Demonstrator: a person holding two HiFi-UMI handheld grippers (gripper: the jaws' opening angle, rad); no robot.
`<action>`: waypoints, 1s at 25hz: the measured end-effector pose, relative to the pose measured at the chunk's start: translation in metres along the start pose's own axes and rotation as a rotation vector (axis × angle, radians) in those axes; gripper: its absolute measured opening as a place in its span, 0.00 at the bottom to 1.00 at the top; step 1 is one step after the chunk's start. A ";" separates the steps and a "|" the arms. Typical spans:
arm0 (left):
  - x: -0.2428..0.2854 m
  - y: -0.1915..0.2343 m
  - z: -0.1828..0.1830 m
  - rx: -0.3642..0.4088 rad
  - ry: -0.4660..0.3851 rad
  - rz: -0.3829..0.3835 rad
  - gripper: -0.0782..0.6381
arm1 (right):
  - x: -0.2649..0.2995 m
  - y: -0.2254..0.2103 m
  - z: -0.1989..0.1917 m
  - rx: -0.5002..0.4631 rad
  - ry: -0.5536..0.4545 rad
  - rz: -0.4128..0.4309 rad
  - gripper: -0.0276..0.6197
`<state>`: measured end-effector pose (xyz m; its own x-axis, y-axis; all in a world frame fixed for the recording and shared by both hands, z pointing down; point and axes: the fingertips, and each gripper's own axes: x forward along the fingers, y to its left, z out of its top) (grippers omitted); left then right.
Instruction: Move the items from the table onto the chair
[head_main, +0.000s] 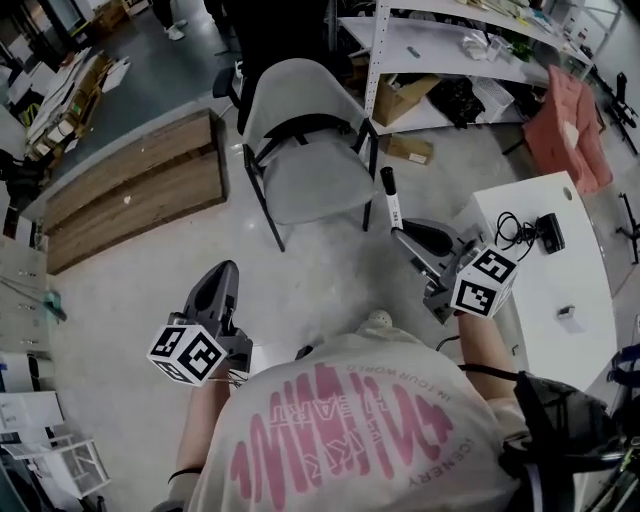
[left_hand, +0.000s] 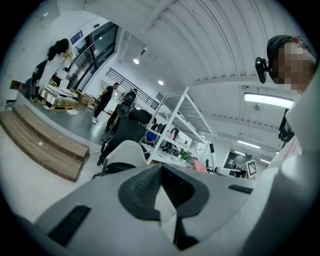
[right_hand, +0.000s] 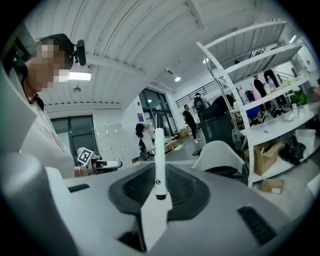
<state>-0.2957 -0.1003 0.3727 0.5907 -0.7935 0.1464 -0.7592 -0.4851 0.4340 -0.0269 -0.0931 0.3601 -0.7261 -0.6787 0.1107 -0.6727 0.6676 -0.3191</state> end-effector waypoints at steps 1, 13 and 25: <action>0.000 0.004 0.001 -0.007 -0.008 0.005 0.12 | 0.007 -0.002 0.001 0.004 0.003 0.001 0.16; 0.042 0.038 0.006 -0.073 -0.001 0.101 0.12 | 0.092 -0.074 -0.011 0.122 0.092 0.063 0.16; 0.127 0.089 0.050 -0.078 0.021 0.190 0.12 | 0.203 -0.182 -0.012 0.227 0.223 0.099 0.16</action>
<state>-0.3022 -0.2623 0.3851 0.4451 -0.8599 0.2500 -0.8343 -0.2968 0.4647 -0.0535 -0.3480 0.4522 -0.8168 -0.5131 0.2638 -0.5662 0.6250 -0.5374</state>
